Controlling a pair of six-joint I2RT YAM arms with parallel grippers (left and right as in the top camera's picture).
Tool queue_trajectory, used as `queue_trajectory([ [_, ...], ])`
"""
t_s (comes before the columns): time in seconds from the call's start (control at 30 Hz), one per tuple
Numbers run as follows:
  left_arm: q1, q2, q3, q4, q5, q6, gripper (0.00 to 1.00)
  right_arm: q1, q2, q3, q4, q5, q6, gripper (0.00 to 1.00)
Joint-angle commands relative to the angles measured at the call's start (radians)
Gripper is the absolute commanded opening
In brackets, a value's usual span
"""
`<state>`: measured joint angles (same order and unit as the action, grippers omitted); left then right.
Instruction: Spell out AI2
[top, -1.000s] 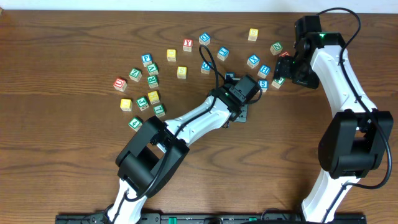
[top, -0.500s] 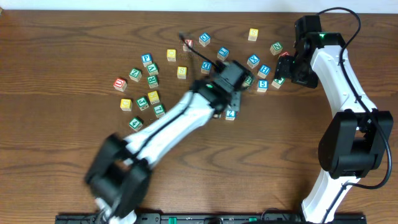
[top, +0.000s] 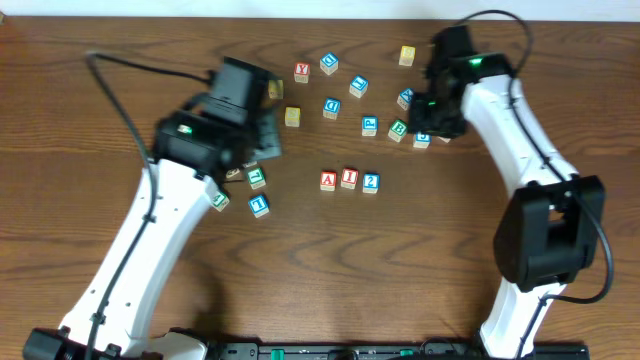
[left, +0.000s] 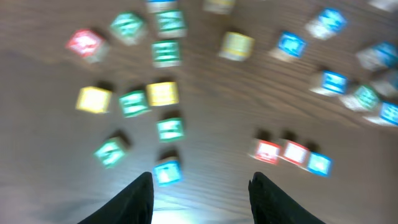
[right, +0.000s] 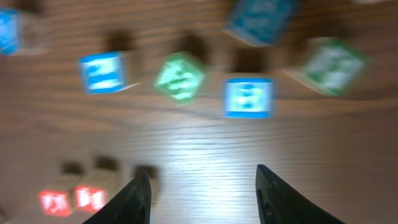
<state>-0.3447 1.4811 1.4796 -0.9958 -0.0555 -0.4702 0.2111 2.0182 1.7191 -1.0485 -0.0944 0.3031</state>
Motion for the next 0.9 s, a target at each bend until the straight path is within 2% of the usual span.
queue_trajectory([
  [0.0, 0.097, -0.009, 0.005, -0.044, -0.009, 0.025, 0.49, 0.080, -0.029, 0.000, 0.021, -0.012, 0.034, 0.49],
  [0.13, 0.160, -0.010, 0.005, -0.095, -0.009, 0.026, 0.49, 0.146, -0.028, 0.000, 0.067, -0.008, 0.087, 0.43],
  [0.33, 0.185, -0.010, 0.005, -0.103, -0.009, 0.033, 0.49, 0.239, -0.015, -0.001, 0.123, 0.070, 0.167, 0.21],
  [0.4, 0.185, -0.010, 0.005, -0.103, -0.009, 0.033, 0.49, 0.264, -0.005, -0.001, 0.129, 0.093, 0.182, 0.17],
  [0.87, 0.185, -0.009, 0.005, -0.103, -0.010, 0.033, 0.49, 0.314, 0.112, -0.001, 0.140, 0.108, 0.220, 0.06],
])
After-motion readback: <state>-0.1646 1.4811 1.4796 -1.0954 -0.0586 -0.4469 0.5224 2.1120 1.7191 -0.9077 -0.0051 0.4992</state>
